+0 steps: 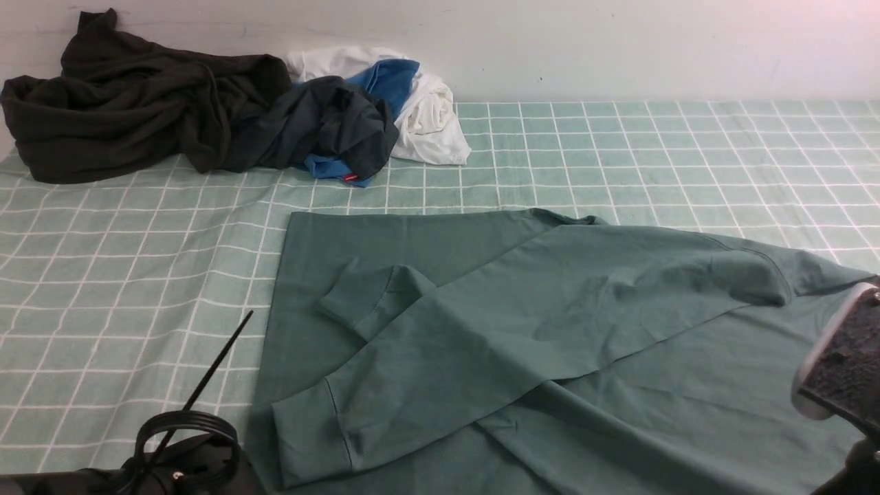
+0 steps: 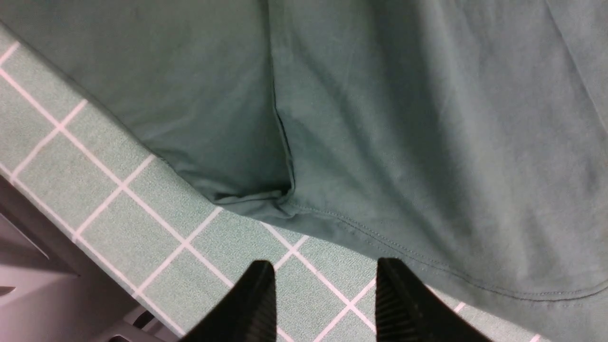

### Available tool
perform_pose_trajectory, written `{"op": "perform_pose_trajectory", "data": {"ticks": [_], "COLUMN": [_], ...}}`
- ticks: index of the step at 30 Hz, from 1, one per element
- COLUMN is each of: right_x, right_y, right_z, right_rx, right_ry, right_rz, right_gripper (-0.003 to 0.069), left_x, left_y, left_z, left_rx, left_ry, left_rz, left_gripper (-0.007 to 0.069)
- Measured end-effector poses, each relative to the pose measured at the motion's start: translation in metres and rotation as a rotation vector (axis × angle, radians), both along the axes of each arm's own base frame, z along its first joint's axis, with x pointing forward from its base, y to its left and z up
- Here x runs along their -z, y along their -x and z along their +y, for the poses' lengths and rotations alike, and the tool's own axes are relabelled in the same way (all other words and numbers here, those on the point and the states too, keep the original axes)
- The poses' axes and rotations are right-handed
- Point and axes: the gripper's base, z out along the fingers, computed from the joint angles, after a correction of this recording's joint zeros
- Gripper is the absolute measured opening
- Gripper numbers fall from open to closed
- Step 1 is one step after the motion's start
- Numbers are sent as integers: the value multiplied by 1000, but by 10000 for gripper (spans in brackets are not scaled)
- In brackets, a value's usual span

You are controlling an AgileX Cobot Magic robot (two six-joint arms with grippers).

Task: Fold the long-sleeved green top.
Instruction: Use both arms simultaneously to clamp the lower edge of the clothing fabric

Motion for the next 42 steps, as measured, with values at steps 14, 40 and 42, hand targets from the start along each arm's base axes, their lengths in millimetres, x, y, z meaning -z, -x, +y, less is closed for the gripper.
{"op": "perform_pose_trajectory", "data": {"ticks": [14,40,42], "right_x": [0,113,119], "right_y": [0,-12,-15], "right_z": [-1,-9,-7], "right_rx": [-61,-560,-557], "right_ry": [27,348,350], "right_rz": [-8,-76,-65], "right_gripper": [283,459,459], "left_x": [-19,-47,-47], "left_y": [2,9,9], "left_z": [10,25,25], "left_rx": [-8,-2,-2], "left_ry": [-70,-42,-36], "left_rz": [-17,-80,-82], "left_gripper": [6,6,6]}}
